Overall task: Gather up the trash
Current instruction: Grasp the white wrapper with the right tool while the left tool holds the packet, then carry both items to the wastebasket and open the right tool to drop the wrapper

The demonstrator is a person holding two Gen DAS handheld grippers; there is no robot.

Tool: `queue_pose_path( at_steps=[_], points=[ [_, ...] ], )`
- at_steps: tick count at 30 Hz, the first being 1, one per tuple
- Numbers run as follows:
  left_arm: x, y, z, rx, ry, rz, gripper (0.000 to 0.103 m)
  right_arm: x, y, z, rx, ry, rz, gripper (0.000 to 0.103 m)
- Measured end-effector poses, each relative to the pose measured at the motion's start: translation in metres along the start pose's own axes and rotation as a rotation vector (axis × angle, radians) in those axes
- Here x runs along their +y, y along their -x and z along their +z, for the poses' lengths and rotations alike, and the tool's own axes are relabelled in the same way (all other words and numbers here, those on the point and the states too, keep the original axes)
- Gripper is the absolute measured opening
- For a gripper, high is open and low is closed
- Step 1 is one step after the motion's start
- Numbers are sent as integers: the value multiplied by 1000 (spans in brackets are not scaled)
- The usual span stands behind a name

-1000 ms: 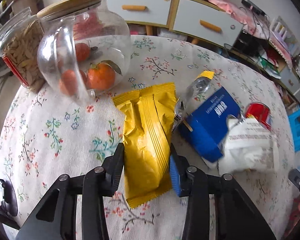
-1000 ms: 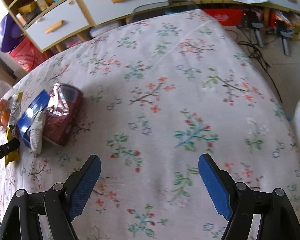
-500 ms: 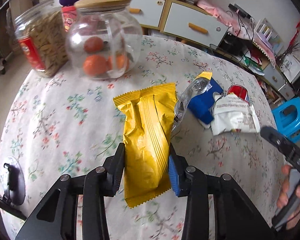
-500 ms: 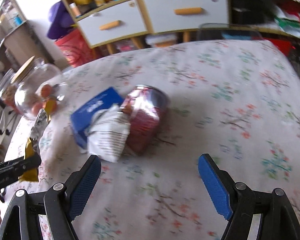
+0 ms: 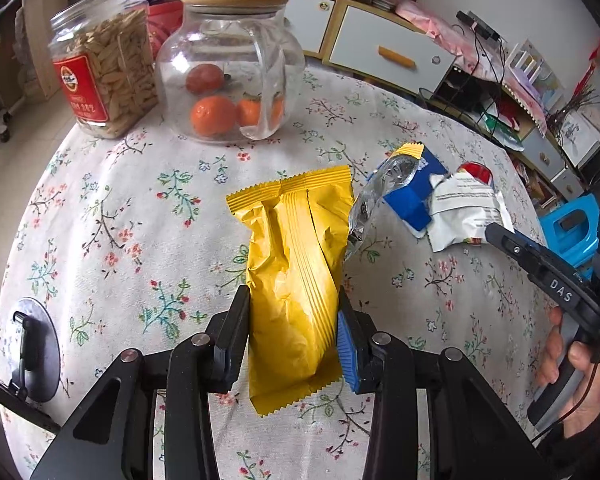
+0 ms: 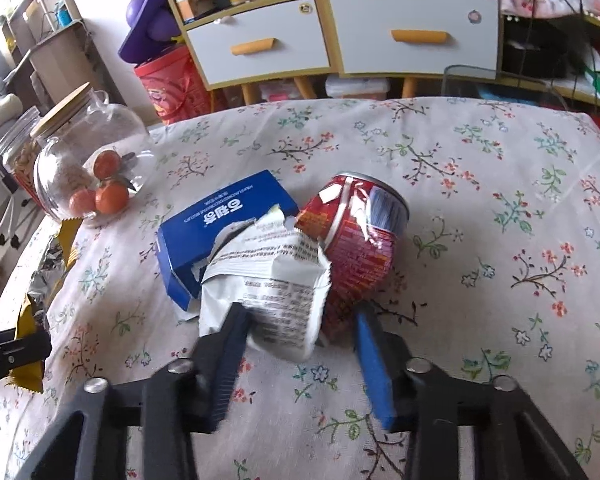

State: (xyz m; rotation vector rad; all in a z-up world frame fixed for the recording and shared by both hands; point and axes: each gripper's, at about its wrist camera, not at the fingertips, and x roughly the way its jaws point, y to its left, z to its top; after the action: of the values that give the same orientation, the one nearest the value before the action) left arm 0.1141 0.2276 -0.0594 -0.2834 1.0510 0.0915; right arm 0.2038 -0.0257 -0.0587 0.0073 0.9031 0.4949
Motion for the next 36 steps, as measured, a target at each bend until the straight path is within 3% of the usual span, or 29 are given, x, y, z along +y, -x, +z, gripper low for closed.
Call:
queue_pose_path(
  at_steps=[2, 8, 23, 36],
  points=[
    [-3, 2, -1, -2, -5, -2, 41, 4, 1, -1, -4, 21, 4, 22],
    [-13, 4, 1, -4, -6, -16, 41, 9, 10, -2, -17, 32, 36, 13],
    [-93, 22, 10, -37, -53, -135, 41, -10, 80, -6, -86, 15, 57, 9],
    [-165, 29, -14, -27, -152, -209, 41, -95, 169, -34, -163, -118, -65, 9]
  ],
)
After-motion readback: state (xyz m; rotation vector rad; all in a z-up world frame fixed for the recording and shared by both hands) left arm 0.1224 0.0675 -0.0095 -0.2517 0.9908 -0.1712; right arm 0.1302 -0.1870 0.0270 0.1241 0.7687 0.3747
